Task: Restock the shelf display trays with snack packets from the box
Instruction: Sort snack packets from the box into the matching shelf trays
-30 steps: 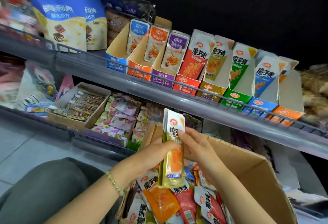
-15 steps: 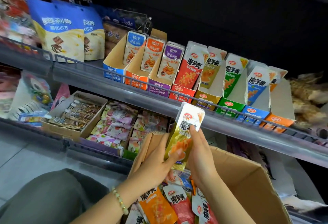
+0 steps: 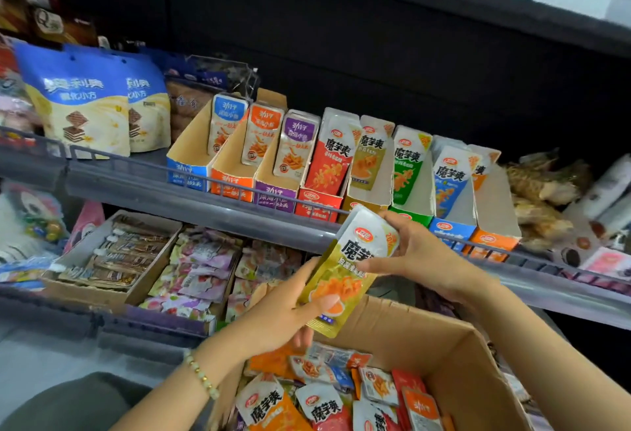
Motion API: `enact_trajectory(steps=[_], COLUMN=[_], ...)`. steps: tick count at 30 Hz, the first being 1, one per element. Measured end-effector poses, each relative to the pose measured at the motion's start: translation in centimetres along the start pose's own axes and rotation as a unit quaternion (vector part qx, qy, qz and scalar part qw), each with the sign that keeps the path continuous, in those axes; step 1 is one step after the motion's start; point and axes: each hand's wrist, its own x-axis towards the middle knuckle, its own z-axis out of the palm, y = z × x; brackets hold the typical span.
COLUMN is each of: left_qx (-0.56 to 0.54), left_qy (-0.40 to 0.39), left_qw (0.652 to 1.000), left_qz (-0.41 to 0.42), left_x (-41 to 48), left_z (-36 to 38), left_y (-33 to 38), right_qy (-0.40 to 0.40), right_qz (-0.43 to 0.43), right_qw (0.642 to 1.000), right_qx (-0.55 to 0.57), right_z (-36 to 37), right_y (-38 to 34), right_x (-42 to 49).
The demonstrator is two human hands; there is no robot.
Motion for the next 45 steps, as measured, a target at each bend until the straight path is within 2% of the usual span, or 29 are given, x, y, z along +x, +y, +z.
enact_trajectory(steps=[3,7,10,13,17,21,27,30,35,39,45], left_qx=[0.009,-0.002,0.019,0.121,0.256,0.370,0.448,0.449,0.487,0.477,0.448], left_qy=[-0.017,-0.016,0.068,0.169,0.212,0.186,0.089,0.057,0.051,0.048,0.017], left_qw=[1.000,1.000,0.997,0.973,0.936,0.906,0.887,0.890,0.870,0.872,0.887], left_qz=[0.008,0.010,0.039,0.099,0.112,0.088,0.066,0.055,0.062,0.096,0.108], left_x=[1.6,4.4,6.8,8.7,10.5,11.4,13.0,13.9,14.1,14.1,14.8], left_z=[-0.5,-1.1,-2.0,-3.1,-4.5,-5.2,-5.9,-6.2,-6.4,-6.8,-7.4], left_y=[2.0,5.0,6.6,7.7,8.2,8.2,8.3,8.4,8.7,7.7,7.1], right_qy=[0.003,0.053,0.118,0.206,0.273,0.261,0.232,0.205,0.148,0.113,0.110], right_qz=[-0.007,-0.018,-0.036,-0.063,-0.077,-0.059,-0.044,-0.033,0.004,0.025,-0.012], right_qw=[1.000,0.998,0.991,0.974,0.945,0.916,0.920,0.926,0.939,0.923,0.897], right_qx=[-0.005,-0.028,-0.044,-0.068,-0.166,-0.298,-0.312,-0.315,-0.312,-0.367,-0.428], right_z=[-1.8,-4.8,-7.2,-9.2,-10.8,-11.0,-10.6,-10.6,-10.5,-10.1,-9.8], right_y=[-1.5,-2.8,-3.9,-5.0,-6.1,-7.0,-7.3,-7.4,-4.9,-2.6,-2.3], right_x=[0.3,1.2,2.4,4.2,6.7,8.6,11.1,12.1,13.6,14.3,16.0])
